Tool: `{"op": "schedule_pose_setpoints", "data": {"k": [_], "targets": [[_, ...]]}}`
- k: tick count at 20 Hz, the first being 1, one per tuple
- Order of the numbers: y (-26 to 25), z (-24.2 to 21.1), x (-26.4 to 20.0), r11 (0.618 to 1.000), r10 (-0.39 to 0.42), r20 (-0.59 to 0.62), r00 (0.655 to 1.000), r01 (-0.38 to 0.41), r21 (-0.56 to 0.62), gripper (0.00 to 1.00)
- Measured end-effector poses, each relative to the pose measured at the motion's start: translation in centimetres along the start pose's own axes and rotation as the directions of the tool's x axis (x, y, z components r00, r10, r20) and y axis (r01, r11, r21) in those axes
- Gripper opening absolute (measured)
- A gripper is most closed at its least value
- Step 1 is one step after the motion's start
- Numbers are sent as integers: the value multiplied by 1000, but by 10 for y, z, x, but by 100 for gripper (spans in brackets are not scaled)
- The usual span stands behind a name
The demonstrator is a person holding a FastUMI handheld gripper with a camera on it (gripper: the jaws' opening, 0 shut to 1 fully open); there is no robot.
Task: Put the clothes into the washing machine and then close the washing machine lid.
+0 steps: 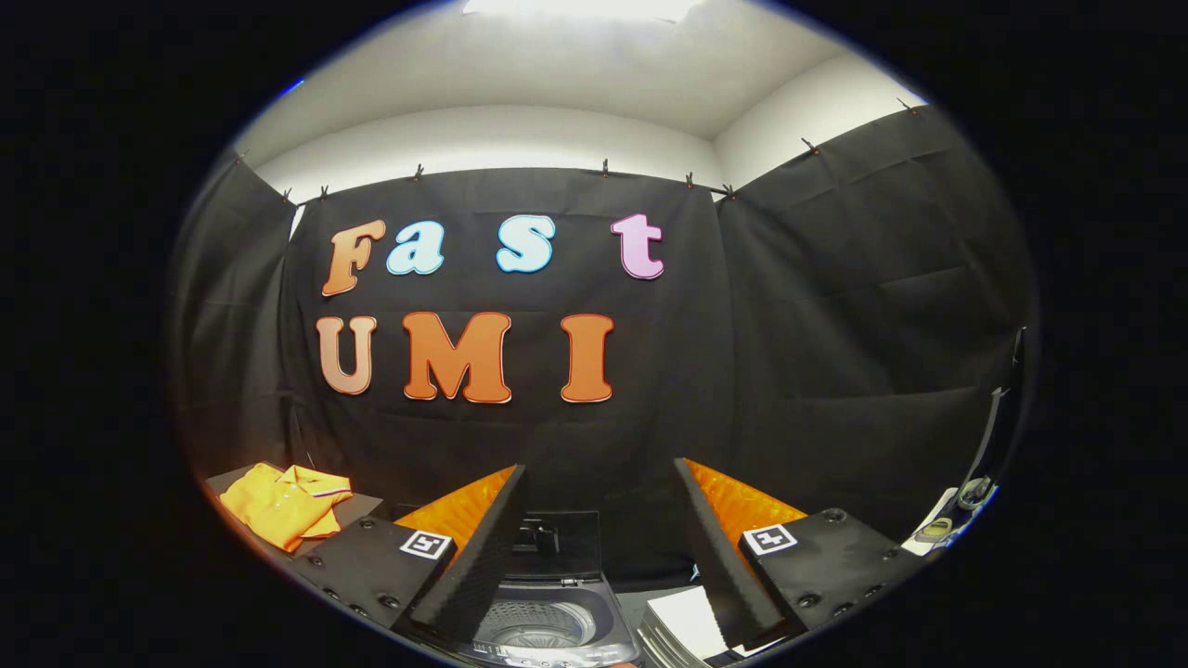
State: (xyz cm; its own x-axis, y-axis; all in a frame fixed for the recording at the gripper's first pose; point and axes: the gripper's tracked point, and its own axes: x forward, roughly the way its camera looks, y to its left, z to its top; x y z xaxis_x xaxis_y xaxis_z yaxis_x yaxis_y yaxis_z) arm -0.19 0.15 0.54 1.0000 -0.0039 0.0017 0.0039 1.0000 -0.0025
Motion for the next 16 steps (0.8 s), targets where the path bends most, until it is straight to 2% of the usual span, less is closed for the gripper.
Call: {"op": "schedule_pose_setpoints", "data": {"k": [9, 16], "targets": [[7, 2, -1, 1000, 4, 4, 1000, -4, 0, 98], [32, 4, -1, 1000, 26, 6, 1000, -26, 0, 98]]}}
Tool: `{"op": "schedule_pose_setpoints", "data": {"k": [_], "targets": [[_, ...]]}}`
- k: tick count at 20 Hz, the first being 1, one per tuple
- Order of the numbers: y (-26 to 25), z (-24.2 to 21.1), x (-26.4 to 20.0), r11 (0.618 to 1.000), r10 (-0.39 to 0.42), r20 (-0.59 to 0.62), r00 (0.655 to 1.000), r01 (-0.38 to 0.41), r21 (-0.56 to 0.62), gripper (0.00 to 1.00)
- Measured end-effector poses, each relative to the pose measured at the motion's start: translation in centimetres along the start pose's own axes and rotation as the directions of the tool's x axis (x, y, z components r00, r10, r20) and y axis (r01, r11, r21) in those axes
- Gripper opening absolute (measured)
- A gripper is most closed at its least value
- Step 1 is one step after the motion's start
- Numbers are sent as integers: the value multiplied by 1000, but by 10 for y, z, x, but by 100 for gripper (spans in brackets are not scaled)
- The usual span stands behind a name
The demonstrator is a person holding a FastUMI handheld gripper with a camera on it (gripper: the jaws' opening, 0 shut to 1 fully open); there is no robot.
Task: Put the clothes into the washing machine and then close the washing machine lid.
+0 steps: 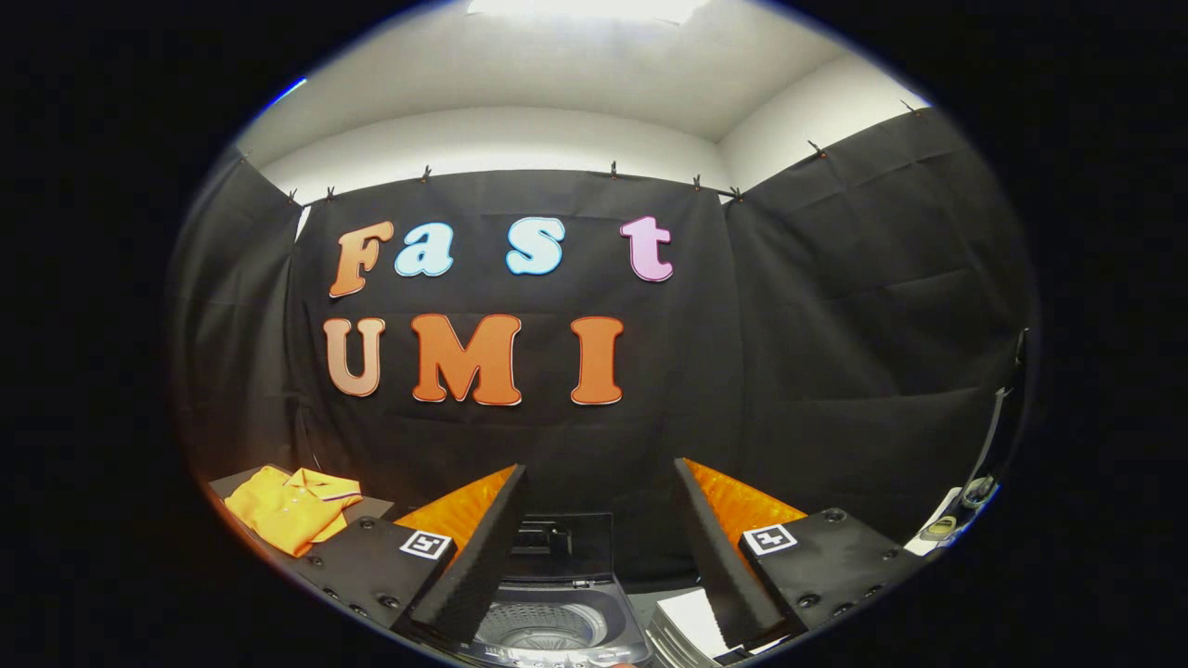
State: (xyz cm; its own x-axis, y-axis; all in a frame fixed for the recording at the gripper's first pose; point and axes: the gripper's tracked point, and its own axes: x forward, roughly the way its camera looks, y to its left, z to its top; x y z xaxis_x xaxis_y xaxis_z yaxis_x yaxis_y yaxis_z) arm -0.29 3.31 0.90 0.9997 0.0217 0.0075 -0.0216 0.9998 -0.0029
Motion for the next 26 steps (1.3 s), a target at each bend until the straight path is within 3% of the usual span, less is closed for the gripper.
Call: {"op": "schedule_pose_setpoints", "data": {"k": [9, 20, 26], "targets": [[59, 10, 4, 998, 56, 11, 998, -55, -31, 98], [173, 18, 11, 980, 200, 16, 980, -200, 3, 98], [249, 17, 8, 949, 314, -2, 950, -313, 38, 98]]}}
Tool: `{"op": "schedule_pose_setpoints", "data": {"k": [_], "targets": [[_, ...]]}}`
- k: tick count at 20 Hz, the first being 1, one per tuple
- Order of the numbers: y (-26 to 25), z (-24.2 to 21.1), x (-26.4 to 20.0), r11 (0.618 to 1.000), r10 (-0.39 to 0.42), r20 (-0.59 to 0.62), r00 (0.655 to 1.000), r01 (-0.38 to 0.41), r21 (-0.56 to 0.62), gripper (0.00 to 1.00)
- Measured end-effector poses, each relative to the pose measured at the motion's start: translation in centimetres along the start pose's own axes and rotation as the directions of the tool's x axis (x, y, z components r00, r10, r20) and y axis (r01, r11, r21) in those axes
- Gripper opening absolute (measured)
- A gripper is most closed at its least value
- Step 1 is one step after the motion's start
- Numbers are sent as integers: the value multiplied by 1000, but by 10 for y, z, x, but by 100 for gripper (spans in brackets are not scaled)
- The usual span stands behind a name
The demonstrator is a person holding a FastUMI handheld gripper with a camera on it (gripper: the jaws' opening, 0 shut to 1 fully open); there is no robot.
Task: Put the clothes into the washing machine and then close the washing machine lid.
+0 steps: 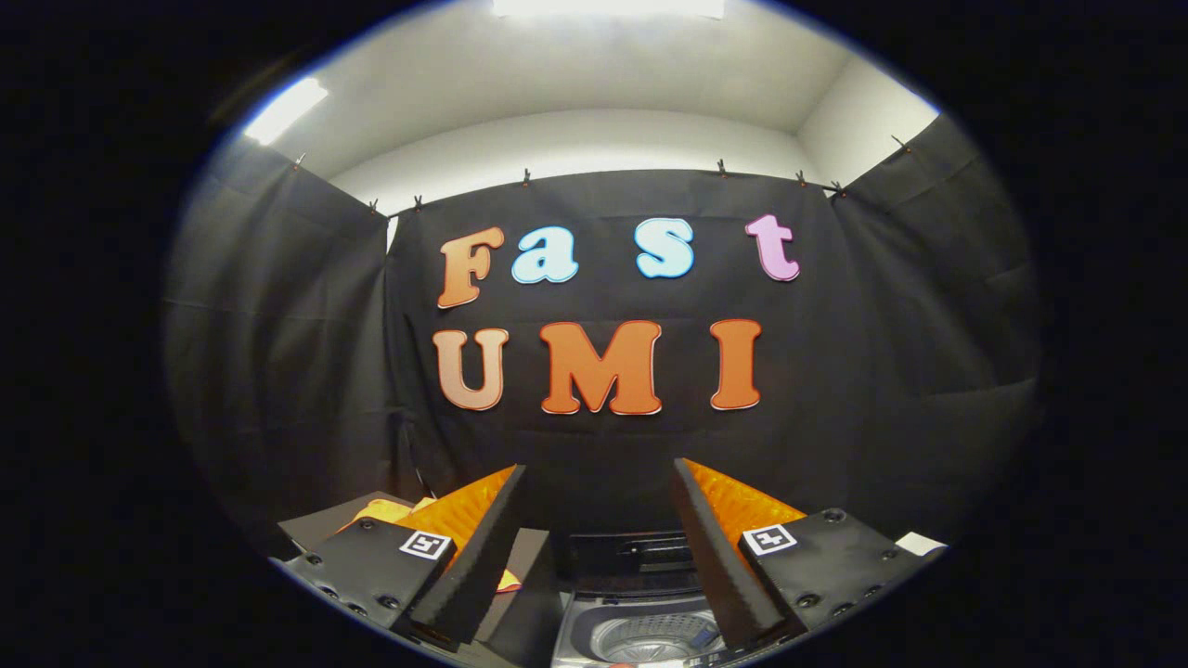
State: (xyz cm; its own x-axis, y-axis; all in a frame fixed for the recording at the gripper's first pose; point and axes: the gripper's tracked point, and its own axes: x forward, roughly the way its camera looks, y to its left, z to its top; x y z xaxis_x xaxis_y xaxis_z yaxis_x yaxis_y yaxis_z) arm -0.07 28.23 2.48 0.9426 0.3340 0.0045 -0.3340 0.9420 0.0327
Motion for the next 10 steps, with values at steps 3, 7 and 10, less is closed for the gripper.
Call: {"op": "schedule_pose_setpoints", "data": {"k": [3, 7, 10], "targets": [[45, -8, 15, 997, 79, -18, 997, -79, 11, 98], [104, -22, 34, 980, 196, -45, 980, -194, 29, 98], [144, -35, 46, 964, 264, -69, 962, -264, 15, 98]]}}
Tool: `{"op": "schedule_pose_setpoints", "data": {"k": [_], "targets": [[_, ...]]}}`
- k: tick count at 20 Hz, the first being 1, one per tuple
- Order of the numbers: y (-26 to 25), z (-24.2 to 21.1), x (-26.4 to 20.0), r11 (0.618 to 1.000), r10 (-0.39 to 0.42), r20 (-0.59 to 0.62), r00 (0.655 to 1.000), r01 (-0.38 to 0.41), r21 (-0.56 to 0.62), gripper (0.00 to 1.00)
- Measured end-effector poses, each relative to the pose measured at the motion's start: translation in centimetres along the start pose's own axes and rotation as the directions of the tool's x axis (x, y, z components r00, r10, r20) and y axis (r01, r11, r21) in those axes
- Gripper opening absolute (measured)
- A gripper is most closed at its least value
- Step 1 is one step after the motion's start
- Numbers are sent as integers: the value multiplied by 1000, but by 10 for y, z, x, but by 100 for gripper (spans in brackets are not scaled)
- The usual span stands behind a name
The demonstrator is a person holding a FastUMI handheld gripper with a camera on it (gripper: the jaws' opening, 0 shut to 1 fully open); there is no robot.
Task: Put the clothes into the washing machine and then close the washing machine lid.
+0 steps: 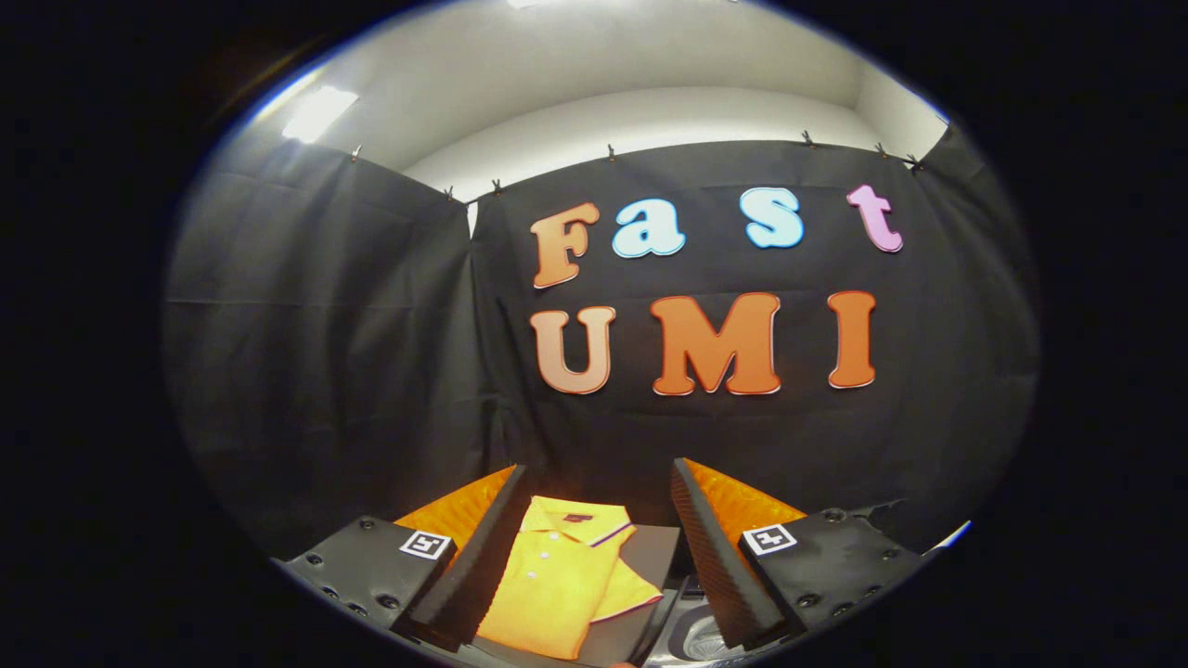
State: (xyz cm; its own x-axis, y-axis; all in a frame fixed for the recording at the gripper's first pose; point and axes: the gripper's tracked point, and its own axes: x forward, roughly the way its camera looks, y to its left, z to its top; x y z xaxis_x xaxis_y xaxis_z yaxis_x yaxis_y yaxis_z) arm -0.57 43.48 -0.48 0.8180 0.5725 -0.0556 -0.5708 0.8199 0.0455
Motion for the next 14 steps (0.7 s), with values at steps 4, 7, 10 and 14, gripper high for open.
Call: {"op": "schedule_pose_setpoints", "data": {"k": [4, 7, 10, 14], "targets": [[34, -25, 33, 998, 68, -59, 996, -69, -14, 98], [52, -51, 52, 995, 97, -117, 988, -97, 1, 98], [60, -92, 71, 997, 73, -234, 969, -74, 4, 99], [74, -138, 84, 998, 68, -365, 929, -70, 8, 99]]}}
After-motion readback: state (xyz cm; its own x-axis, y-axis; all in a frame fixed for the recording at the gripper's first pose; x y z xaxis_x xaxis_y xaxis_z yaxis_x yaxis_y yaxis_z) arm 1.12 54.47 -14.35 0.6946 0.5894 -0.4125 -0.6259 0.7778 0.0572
